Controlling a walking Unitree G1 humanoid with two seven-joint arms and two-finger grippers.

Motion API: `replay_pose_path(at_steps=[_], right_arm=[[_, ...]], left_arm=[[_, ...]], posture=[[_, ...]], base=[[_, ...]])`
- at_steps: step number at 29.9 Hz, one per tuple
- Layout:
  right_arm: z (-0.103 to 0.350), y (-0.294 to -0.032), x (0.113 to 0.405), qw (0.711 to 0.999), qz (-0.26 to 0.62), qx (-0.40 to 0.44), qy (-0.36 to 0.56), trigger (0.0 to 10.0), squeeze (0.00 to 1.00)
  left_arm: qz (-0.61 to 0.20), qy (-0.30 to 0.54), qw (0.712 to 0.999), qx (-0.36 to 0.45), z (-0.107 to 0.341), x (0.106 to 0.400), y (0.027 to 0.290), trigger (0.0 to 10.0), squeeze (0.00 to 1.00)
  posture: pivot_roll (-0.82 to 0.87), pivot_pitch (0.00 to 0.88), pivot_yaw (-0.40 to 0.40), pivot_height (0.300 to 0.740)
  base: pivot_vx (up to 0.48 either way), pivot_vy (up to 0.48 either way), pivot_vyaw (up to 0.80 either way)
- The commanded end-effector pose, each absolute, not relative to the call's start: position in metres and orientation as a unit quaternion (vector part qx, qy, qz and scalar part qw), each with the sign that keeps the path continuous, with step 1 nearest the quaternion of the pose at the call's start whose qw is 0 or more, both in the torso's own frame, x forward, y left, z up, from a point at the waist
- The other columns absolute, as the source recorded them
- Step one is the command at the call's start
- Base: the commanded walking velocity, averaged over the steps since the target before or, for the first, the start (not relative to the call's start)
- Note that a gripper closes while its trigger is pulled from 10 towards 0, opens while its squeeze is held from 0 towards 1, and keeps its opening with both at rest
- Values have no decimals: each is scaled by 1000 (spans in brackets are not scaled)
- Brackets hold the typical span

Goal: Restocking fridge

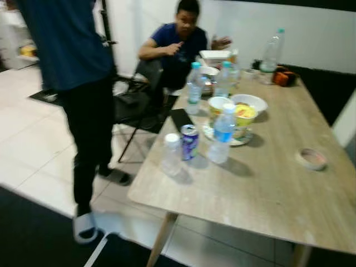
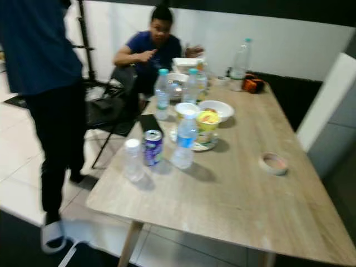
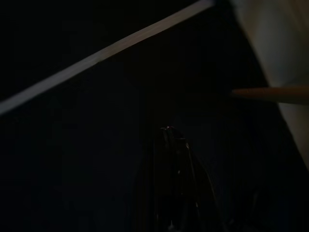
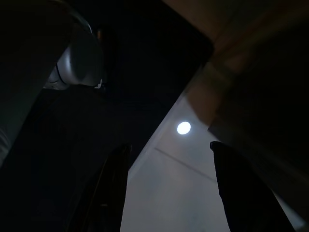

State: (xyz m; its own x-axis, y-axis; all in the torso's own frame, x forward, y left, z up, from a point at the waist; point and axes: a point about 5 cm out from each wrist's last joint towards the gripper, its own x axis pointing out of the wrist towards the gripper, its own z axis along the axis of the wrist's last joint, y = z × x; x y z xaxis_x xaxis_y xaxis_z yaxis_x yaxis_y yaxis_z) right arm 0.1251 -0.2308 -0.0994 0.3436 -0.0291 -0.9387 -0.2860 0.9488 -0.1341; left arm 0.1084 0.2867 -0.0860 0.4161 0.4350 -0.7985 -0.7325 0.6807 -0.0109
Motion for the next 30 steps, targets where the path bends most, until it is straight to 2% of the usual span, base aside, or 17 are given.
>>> replay_pose_path(at_steps=[1,17,29,30], right_arm=[[-99,-234,123,806,73,-140,570,10000,0],[-100,-235,122,804,78,-144,571,10000,0],[-101,-234,119,802,81,-146,573,10000,0],[-101,-234,118,802,82,-147,574,10000,0]], left_arm=[[358,410,818,-188,-88,107,284,10000,0],[353,420,816,-183,-90,105,280,10000,0],[393,390,812,-187,-82,109,296,10000,0],[404,381,810,-190,-80,110,299,10000,412]], posture=[[-67,9,6,740],[-67,3,5,740],[-69,5,7,740],[-69,1,8,740]], base=[[0,0,-781],[0,0,-775],[0,0,0],[0,0,0]])
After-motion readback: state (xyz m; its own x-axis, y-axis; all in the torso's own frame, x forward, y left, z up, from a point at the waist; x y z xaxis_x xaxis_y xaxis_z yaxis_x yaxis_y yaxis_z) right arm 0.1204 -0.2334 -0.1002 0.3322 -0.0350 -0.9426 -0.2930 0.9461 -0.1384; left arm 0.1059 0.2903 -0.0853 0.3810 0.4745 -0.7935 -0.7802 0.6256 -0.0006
